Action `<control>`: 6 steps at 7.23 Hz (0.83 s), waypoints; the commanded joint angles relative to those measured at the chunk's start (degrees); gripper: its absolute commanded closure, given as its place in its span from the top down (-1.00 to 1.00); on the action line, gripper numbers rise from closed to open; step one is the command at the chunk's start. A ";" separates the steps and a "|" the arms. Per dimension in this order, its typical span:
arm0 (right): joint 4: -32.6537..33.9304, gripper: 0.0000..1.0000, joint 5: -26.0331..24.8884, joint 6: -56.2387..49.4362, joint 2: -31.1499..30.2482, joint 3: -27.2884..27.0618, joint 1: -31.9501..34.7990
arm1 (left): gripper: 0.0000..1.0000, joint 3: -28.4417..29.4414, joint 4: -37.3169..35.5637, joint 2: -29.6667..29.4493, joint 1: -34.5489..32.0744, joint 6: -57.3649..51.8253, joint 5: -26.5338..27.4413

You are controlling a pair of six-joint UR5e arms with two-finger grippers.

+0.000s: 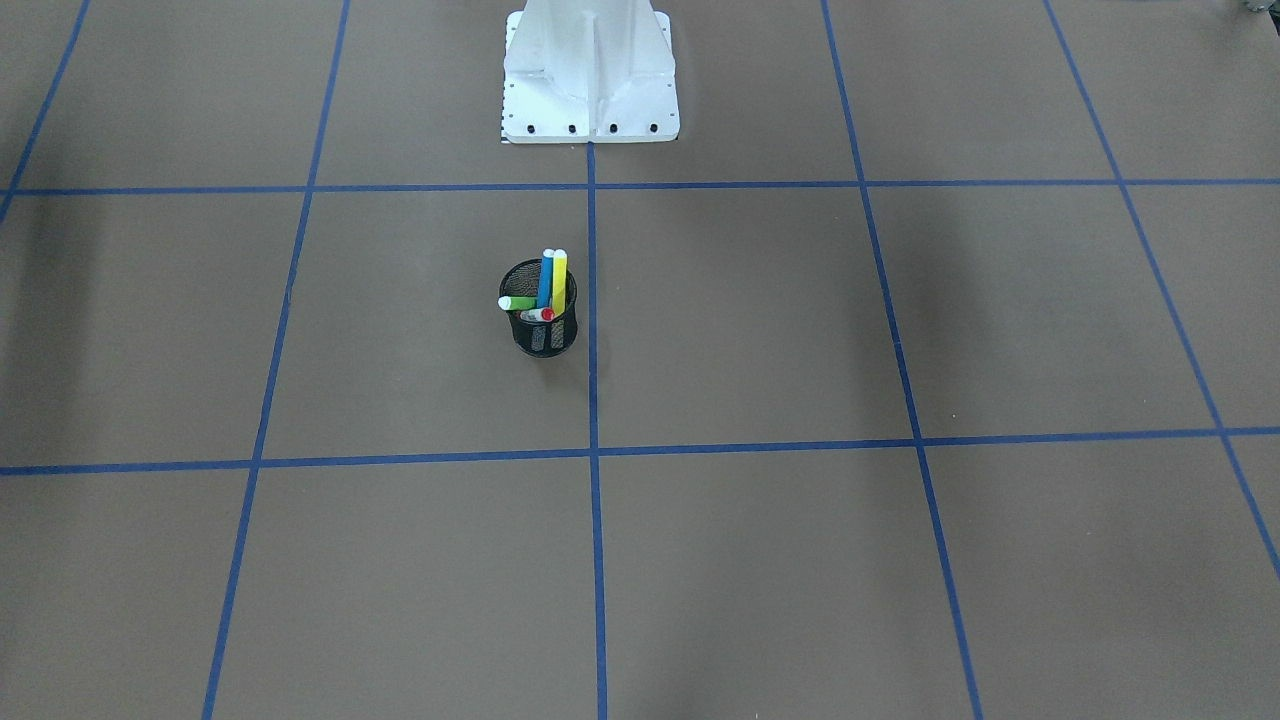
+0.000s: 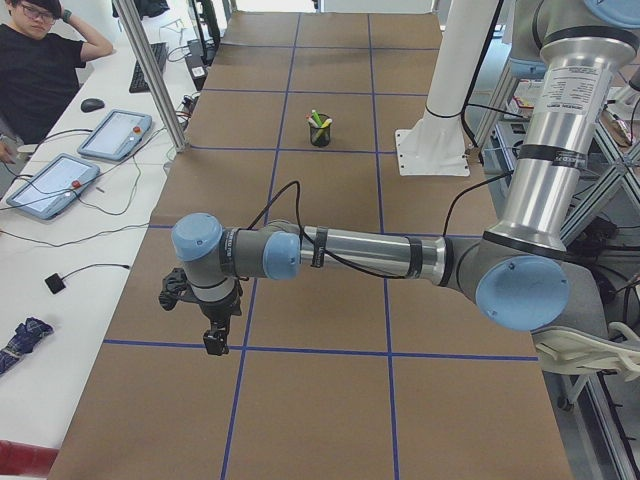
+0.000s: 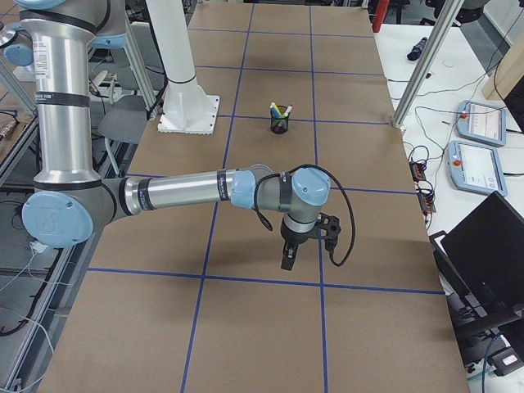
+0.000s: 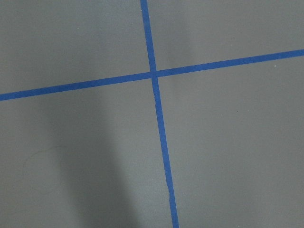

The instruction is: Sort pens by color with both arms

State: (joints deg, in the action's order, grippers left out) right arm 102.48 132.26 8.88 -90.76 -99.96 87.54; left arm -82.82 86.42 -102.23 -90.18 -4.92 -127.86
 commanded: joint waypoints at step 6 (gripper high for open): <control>-0.52 1.00 -0.07 0.18 4.43 -2.07 -0.52 | 1.00 -0.49 0.16 -0.42 0.09 0.44 -0.64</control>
State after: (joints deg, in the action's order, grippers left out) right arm 102.27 132.53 9.10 -88.38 -101.13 87.42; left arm -82.93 86.57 -102.35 -90.12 -4.52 -128.39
